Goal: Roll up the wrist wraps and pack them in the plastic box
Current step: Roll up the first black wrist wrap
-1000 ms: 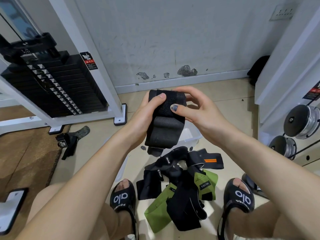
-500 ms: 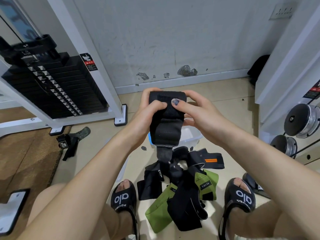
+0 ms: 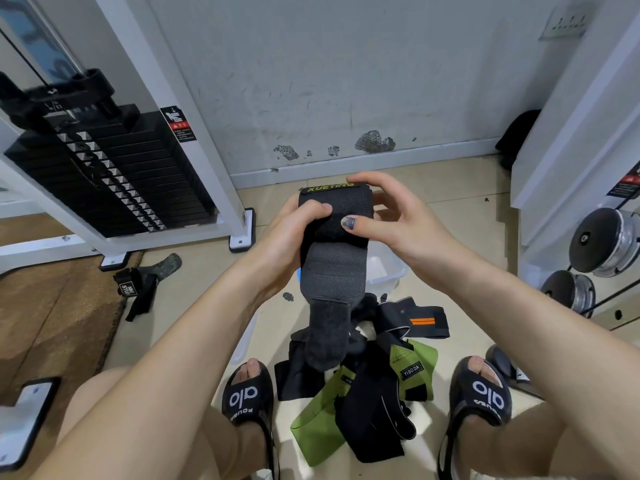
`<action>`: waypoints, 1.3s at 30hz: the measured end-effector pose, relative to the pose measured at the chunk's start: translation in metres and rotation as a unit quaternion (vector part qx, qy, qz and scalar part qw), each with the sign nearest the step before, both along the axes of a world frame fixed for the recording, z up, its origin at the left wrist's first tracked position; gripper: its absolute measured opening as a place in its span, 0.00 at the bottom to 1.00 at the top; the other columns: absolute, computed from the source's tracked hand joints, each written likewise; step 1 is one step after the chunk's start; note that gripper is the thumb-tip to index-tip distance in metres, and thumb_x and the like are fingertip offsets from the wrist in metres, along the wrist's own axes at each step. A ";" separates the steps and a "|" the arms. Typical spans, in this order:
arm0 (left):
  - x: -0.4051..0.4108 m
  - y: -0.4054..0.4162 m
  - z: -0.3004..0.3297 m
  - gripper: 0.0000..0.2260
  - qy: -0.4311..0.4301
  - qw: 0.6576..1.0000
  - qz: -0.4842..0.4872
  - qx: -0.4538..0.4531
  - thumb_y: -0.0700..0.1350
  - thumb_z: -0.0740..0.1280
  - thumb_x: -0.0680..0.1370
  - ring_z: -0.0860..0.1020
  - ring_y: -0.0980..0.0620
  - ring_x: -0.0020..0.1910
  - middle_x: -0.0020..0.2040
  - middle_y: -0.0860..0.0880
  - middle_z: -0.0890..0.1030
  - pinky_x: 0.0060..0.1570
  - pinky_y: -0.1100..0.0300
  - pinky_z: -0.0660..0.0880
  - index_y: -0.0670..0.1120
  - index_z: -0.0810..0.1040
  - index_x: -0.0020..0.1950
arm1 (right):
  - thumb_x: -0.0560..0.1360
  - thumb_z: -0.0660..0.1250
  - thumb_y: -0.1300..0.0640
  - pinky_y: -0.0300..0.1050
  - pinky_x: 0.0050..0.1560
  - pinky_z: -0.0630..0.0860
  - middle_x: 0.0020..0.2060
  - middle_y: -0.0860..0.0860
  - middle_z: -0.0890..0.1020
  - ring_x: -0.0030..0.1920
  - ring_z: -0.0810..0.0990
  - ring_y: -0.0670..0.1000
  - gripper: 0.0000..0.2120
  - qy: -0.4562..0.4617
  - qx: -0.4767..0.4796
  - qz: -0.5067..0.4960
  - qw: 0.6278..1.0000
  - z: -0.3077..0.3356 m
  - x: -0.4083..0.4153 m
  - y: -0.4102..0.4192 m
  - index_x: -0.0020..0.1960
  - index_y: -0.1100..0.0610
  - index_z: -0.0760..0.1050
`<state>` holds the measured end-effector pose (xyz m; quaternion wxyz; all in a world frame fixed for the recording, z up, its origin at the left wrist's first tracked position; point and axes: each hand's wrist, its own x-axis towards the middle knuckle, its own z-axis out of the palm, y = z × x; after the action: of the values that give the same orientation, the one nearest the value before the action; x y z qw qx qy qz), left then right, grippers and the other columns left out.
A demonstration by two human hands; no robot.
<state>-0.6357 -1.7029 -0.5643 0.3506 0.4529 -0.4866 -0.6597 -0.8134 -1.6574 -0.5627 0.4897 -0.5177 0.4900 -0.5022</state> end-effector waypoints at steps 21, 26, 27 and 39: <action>0.004 0.003 0.003 0.25 0.013 0.994 -0.090 0.055 0.59 0.66 0.81 0.83 0.46 0.63 0.69 0.44 0.80 0.54 0.46 0.83 0.49 0.71 0.74 | 0.74 0.76 0.65 0.45 0.53 0.81 0.58 0.59 0.81 0.48 0.83 0.49 0.20 0.032 -0.038 -0.034 0.998 -0.005 -0.001 -0.001 0.63 0.51 0.80; 0.001 0.004 0.007 0.32 0.023 0.993 -0.054 0.099 0.61 0.67 0.78 0.82 0.38 0.62 0.68 0.37 0.79 0.60 0.39 0.80 0.44 0.68 0.76 | 0.68 0.77 0.55 0.57 0.56 0.81 0.59 0.50 0.80 0.59 0.80 0.52 0.21 0.090 -0.083 -0.045 0.991 -0.010 0.009 0.004 0.60 0.44 0.80; 0.002 0.005 0.008 0.31 0.032 0.993 -0.045 0.101 0.58 0.66 0.80 0.83 0.37 0.61 0.67 0.35 0.79 0.57 0.40 0.82 0.43 0.67 0.77 | 0.68 0.77 0.56 0.59 0.55 0.81 0.59 0.49 0.79 0.59 0.79 0.52 0.21 0.094 -0.089 -0.045 0.991 -0.011 0.010 0.005 0.60 0.44 0.80; 0.011 -0.002 0.011 0.23 0.120 0.986 0.014 0.111 0.40 0.61 0.79 0.80 0.39 0.52 0.56 0.38 0.79 0.43 0.47 0.83 0.38 0.69 0.75 | 0.65 0.64 0.68 0.51 0.73 0.68 0.75 0.45 0.65 0.76 0.65 0.46 0.39 0.272 -0.159 0.032 0.948 -0.004 -0.004 0.022 0.73 0.44 0.71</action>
<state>-0.6251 -1.7049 -0.5529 0.3630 0.4133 -0.3579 -0.7545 -0.8172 -1.6356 -0.5667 0.2645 -0.7212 0.5014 -0.3982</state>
